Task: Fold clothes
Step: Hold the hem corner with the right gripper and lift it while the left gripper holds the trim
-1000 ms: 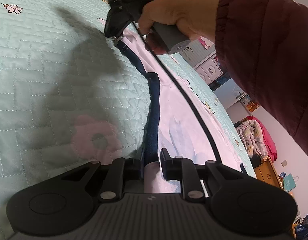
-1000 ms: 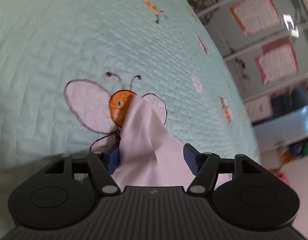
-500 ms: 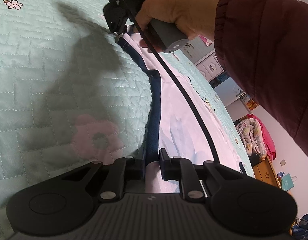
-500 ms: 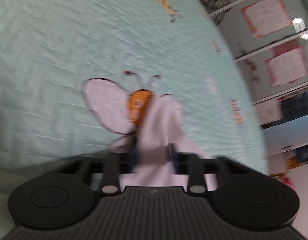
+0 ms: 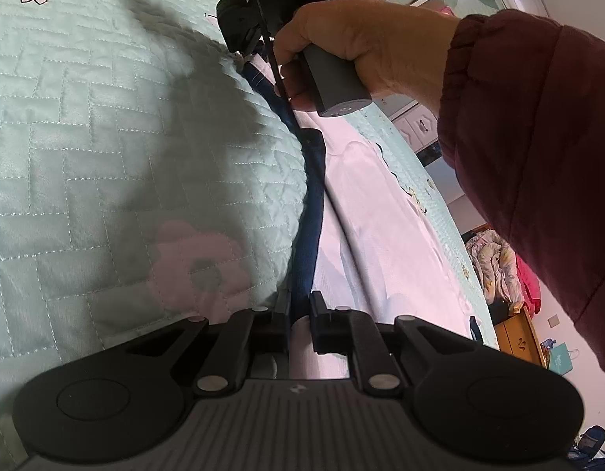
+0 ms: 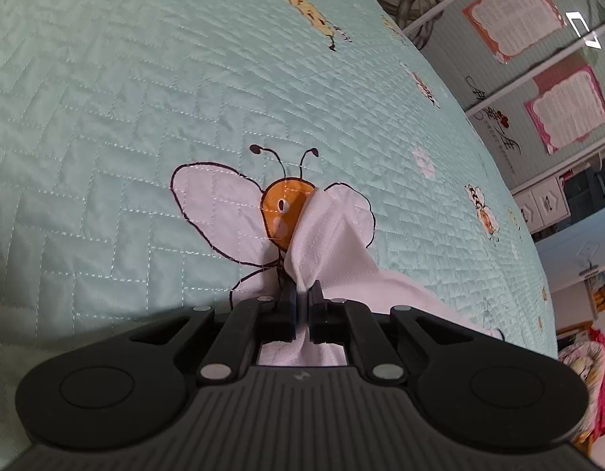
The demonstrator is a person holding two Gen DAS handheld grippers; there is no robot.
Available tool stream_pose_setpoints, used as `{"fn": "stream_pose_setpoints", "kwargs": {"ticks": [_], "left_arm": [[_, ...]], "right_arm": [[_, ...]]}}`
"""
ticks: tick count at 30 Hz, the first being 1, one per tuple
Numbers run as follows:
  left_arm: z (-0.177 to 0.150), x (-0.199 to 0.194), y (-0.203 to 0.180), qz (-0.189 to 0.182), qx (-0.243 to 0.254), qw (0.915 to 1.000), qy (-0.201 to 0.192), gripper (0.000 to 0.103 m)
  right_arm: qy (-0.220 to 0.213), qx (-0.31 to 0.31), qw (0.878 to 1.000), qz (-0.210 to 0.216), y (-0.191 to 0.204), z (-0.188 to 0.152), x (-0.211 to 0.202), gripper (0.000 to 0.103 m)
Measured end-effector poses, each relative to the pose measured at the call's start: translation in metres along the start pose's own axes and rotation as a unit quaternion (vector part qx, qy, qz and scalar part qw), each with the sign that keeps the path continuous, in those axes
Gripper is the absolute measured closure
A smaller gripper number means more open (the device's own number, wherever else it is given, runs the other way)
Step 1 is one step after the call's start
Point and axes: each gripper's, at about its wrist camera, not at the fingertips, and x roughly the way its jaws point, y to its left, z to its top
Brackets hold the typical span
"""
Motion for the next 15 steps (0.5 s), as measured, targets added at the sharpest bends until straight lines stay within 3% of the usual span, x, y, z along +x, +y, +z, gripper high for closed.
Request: {"fn": "stream_pose_setpoints", "kwargs": {"ticks": [8,15], "left_arm": [[0.002,-0.005,0.009,0.006,0.007,1.0,0.002,0.091],[0.002,-0.006,0.016,0.014,0.016,0.9998,0.003,0.091]], "right_arm": [[-0.016,0.059,0.997,0.055,-0.028,-0.004,0.002,0.099],[-0.027,0.145,0.983,0.107,-0.052,-0.019,-0.004,0.1]]}}
